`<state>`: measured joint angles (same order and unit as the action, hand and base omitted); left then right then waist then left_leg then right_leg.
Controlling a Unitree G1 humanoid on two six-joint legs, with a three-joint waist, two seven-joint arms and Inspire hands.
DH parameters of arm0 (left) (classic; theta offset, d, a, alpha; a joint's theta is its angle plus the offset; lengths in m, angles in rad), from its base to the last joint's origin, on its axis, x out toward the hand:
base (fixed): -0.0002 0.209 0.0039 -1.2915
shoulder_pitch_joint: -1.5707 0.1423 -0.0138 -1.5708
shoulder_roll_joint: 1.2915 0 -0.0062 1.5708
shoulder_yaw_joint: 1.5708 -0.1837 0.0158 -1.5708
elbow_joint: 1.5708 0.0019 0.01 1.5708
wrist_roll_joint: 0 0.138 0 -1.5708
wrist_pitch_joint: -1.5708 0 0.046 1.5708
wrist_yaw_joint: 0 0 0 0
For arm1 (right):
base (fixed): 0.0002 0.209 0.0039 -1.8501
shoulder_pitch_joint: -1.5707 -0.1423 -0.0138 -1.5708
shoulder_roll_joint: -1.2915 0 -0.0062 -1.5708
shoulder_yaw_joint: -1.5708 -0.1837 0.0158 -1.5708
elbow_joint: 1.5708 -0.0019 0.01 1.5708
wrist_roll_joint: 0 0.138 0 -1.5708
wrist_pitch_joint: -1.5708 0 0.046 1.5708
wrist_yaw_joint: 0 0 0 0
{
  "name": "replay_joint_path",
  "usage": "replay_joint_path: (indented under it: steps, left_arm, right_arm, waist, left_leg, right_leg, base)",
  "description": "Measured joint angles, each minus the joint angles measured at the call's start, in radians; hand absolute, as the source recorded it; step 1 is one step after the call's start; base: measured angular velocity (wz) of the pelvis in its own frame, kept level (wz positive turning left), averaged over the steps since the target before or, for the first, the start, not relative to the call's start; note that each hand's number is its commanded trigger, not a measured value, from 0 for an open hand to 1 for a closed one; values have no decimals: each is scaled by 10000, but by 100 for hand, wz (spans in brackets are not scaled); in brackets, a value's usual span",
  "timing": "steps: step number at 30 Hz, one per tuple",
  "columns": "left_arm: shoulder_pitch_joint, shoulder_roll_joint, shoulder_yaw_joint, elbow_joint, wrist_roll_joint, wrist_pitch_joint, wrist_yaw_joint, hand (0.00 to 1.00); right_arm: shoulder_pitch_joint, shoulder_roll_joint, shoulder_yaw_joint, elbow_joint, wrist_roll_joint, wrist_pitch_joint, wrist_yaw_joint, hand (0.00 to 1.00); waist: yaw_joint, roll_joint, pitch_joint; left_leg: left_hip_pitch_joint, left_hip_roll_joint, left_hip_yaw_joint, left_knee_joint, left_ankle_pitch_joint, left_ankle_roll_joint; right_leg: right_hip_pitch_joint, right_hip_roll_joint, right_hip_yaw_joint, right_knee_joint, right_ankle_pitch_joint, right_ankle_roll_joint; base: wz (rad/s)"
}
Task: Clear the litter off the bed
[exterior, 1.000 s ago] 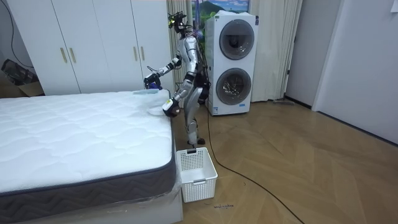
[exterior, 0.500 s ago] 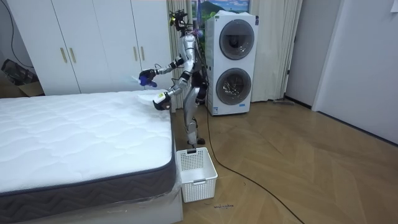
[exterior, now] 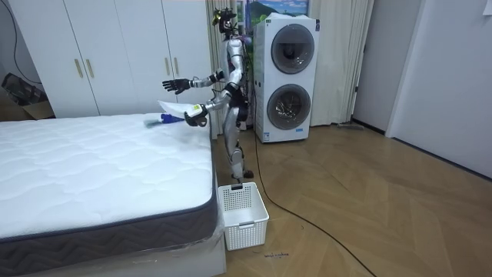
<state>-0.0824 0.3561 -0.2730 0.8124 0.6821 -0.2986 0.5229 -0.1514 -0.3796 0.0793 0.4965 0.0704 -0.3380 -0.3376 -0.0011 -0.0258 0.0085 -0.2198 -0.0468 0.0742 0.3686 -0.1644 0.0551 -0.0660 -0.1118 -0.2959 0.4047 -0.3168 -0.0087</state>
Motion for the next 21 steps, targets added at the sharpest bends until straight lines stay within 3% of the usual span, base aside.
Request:
replay_joint_path:
  steps: [8, 14, 17, 21]
  left_arm:
    - [821, -18, 507, -941, -30, -7, 269, 100]
    - [902, -471, 799, -959, -44, -12, 330, 100]
    - [965, -732, 1167, -976, -52, -11, 354, 100]
    - [943, -735, 1153, -981, -53, -11, 433, 100]
  right_arm:
    - [757, 64, -260, -1184, -22, -4, -716, 0]
    - [735, 207, -237, -1224, -8, -125, -1109, 0]
    - [729, 256, -243, -1242, -37, -133, -1197, 0]
    - [738, 622, -229, -1234, -40, -132, -1484, 0]
  waist:
    - [163, 42, -35]
    - [894, 46, -38]
    - [908, 24, -36]
    - [898, 23, -27]
  left_leg:
    - [63, -336, -1234, 0, 55, -71]
    - [-5, -391, -1594, -21, 177, -143]
    - [-168, -514, -2001, -71, 354, -200]
    - [-489, -718, -2743, 9, 600, -369]
  right_leg:
    - [816, 285, 83, -774, 51, 61]
    - [922, 349, -141, -831, 62, 41]
    - [882, 407, -218, -851, 67, 31]
    - [846, 610, -500, -803, 91, -15]
  base:
    - [50]
    - [20]
    - [39]
    - [57]
